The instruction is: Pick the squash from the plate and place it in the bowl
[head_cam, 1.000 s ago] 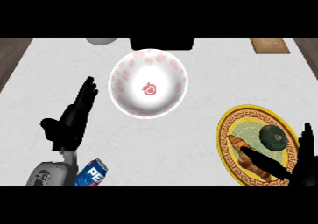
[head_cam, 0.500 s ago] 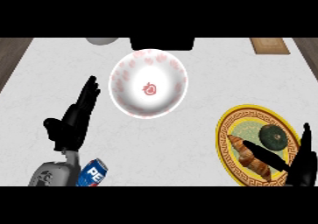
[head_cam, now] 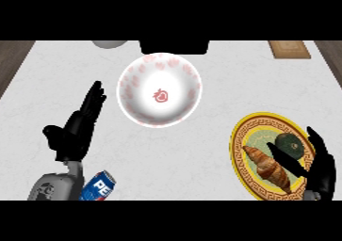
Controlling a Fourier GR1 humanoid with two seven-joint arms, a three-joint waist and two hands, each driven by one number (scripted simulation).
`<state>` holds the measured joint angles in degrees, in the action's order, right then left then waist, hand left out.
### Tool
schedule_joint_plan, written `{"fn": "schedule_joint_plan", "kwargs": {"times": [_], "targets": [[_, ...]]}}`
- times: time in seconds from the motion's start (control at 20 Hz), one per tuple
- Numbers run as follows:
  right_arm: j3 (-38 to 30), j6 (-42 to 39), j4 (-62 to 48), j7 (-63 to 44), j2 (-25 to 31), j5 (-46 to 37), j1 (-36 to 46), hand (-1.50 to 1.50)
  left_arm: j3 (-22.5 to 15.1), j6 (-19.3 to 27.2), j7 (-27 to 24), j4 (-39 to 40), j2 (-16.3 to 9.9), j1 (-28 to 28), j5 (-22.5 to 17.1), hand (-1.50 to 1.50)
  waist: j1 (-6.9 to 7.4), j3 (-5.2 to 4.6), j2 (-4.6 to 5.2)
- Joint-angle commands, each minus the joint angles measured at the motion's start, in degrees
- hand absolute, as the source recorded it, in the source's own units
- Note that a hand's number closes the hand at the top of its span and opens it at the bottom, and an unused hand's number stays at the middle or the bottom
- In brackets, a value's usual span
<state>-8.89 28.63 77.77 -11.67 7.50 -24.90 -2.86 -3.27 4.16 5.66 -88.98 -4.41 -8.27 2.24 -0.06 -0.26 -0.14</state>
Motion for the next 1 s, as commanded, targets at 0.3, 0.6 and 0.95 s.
{"fn": "schedule_joint_plan", "kwargs": {"times": [0.3, 0.6, 0.95], "targets": [[4.7, -0.84, -9.9, 6.61, -0.05, -5.14, 3.69, 1.5, 0.16, -0.02, -0.87, 1.38, 1.0, -0.09, 0.4, 0.0, 0.17, 0.28, 0.18], [31.32, -21.73, -3.52, 14.33, -7.14, -8.58, 9.02, 1.5, -2.42, -2.35, -0.73, 0.95, 1.46, -1.81, 0.01, 0.0, 8.45, 0.28, 0.67], [53.6, -33.69, 4.32, 18.66, -7.39, 0.5, 13.26, 1.5, -2.47, -0.5, -0.4, 2.64, 2.45, -2.1, 1.26, 0.0, 3.95, 0.33, 0.18]]}}
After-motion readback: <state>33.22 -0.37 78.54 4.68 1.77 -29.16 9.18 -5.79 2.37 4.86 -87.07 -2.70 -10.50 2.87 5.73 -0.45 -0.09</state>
